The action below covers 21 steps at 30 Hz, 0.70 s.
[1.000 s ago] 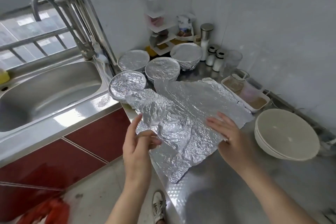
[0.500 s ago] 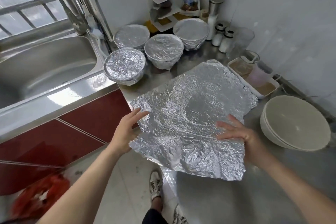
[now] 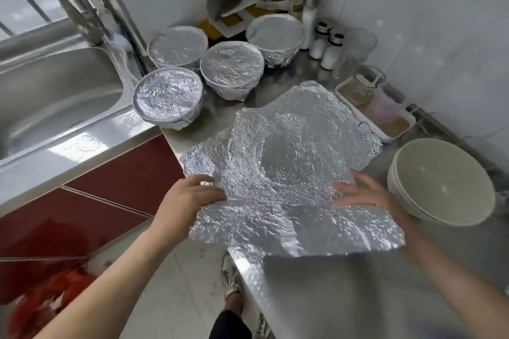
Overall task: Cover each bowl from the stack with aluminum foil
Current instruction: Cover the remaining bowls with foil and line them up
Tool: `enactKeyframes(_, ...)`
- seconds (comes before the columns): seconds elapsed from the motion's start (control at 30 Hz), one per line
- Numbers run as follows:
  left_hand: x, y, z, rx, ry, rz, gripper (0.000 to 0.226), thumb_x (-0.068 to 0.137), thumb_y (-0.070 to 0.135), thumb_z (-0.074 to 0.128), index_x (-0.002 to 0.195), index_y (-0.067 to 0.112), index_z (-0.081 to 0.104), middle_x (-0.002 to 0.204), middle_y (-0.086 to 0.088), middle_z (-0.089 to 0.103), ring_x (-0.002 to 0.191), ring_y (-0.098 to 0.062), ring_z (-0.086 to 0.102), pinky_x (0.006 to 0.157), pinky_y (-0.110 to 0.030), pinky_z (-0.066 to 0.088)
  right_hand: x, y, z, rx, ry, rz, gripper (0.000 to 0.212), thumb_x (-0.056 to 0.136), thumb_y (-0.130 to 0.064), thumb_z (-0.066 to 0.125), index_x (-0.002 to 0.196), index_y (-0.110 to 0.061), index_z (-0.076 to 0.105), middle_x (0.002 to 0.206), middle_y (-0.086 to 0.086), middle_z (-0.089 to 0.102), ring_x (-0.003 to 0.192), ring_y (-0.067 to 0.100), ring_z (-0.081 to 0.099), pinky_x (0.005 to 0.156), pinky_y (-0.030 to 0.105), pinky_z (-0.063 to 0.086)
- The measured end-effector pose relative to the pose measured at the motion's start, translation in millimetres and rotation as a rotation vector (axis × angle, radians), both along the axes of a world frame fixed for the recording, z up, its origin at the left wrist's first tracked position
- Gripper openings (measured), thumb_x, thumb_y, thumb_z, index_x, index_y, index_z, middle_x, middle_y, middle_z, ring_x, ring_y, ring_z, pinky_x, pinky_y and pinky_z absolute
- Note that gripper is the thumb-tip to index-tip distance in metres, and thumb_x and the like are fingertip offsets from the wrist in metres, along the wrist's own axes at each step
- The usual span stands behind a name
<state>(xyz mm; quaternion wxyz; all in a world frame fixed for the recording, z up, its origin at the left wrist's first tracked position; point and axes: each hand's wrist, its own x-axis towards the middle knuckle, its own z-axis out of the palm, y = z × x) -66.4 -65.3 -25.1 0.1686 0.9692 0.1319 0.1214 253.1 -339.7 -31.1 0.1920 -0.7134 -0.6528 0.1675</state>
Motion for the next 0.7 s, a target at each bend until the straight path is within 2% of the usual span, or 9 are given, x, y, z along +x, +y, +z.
enactKeyframes(0.1,-5.8,-13.0,-2.3,-0.037,0.084,-0.026,0.032,0.069,0.007,0.083,0.096,0.025,0.077,0.097,0.017,0.073,0.102,-0.013,0.062,0.076,-0.028,0.046,-7.4,-12.0,-16.1,-0.017,-0.053,0.048,0.024,0.071,-0.066,0.059,0.093,-0.060,0.068,0.136,-0.025,0.040,0.125,-0.020,0.036,0.105,0.014,0.035)
enactKeyframes(0.2,-6.3,-20.7,-14.3,-0.078,0.160,-0.012,0.038,0.063,-0.004,0.086,0.092,0.021,0.078,0.090,0.012,0.074,0.093,-0.014,0.065,0.076,-0.025,0.048,-7.5,-12.3,-43.9,-0.035,-0.027,-0.037,0.023,0.073,-0.059,0.062,0.090,-0.074,0.056,0.116,-0.037,0.056,0.130,-0.003,0.040,0.098,0.019,0.044)
enactKeyframes(0.27,-3.8,-24.9,-18.4,-0.125,0.156,0.039,0.029,0.070,0.003,0.084,0.092,0.022,0.079,0.085,0.009,0.074,0.087,-0.015,0.066,0.070,-0.031,0.055,-3.4,-15.2,-64.5,-0.071,0.147,-0.058,0.020,0.081,-0.064,0.051,0.099,-0.069,0.057,0.115,-0.045,0.051,0.134,0.004,0.036,0.104,0.016,0.037)
enactKeyframes(0.37,-0.2,-25.0,-25.6,-0.240,0.166,0.231,0.033,0.074,-0.005,0.076,0.096,0.020,0.079,0.084,-0.001,0.070,0.082,-0.019,0.063,0.066,-0.032,0.053,-6.0,-18.4,-70.9,-0.186,0.232,-0.250,0.034,0.082,-0.014,0.070,0.105,-0.039,0.073,0.109,-0.030,0.065,0.110,-0.001,0.059,0.091,0.027,0.052)
enactKeyframes(0.43,2.8,-20.7,-26.0,-0.343,0.262,0.336,0.050,0.071,-0.017,0.065,0.102,0.021,0.078,0.088,-0.004,0.067,0.082,-0.022,0.063,0.070,-0.032,0.051,-11.1,-16.6,-68.0,-0.191,0.206,-0.412,0.040,0.070,-0.030,0.081,0.108,-0.032,0.068,0.115,-0.003,0.069,0.091,-0.009,0.064,0.079,0.012,0.050)
enactKeyframes(0.5,6.3,-18.6,-27.7,-0.383,0.334,0.410,0.037,0.073,-0.007,0.068,0.093,0.022,0.079,0.080,-0.001,0.071,0.075,-0.019,0.066,0.065,-0.029,0.051,-22.1,-10.3,-59.1,-0.098,0.273,-0.538,0.036,0.067,-0.041,0.076,0.103,-0.041,0.068,0.117,-0.010,0.065,0.107,-0.009,0.054,0.093,0.006,0.034)
enactKeyframes(0.57,13.7,-20.8,-24.1,-0.441,0.353,0.537,0.011,0.081,0.013,0.075,0.074,0.021,0.074,0.066,0.005,0.069,0.063,-0.012,0.062,0.056,-0.021,0.044,-30.6,-15.0,-62.7,0.006,0.302,-0.633,0.027,0.070,-0.042,0.066,0.092,-0.030,0.073,0.093,-0.028,0.067,0.098,0.012,0.057,0.091,0.022,0.040)
enactKeyframes(0.63,20.9,-24.9,-25.2,-0.476,0.327,0.604,0.015,0.085,0.031,0.075,0.073,0.022,0.073,0.062,0.011,0.065,0.061,-0.007,0.059,0.054,-0.018,0.039,-40.9,-8.6,-56.4,0.076,0.267,-0.777,0.035,0.074,-0.052,0.065,0.064,-0.019,0.070,0.069,-0.016,0.063,0.079,0.022,0.056,0.077,0.033,0.041)
enactKeyframes(0.7,25.2,-28.1,-25.8,-0.474,0.306,0.630,0.013,0.086,0.034,0.074,0.078,0.024,0.074,0.062,0.016,0.061,0.064,-0.006,0.059,0.059,-0.022,0.039,-45.7,-0.4,-61.0,0.047,0.160,-0.881,0.042,0.079,-0.045,0.074,0.055,-0.012,0.065,0.073,0.003,0.059,0.084,0.029,0.051,0.078,0.035,0.037)
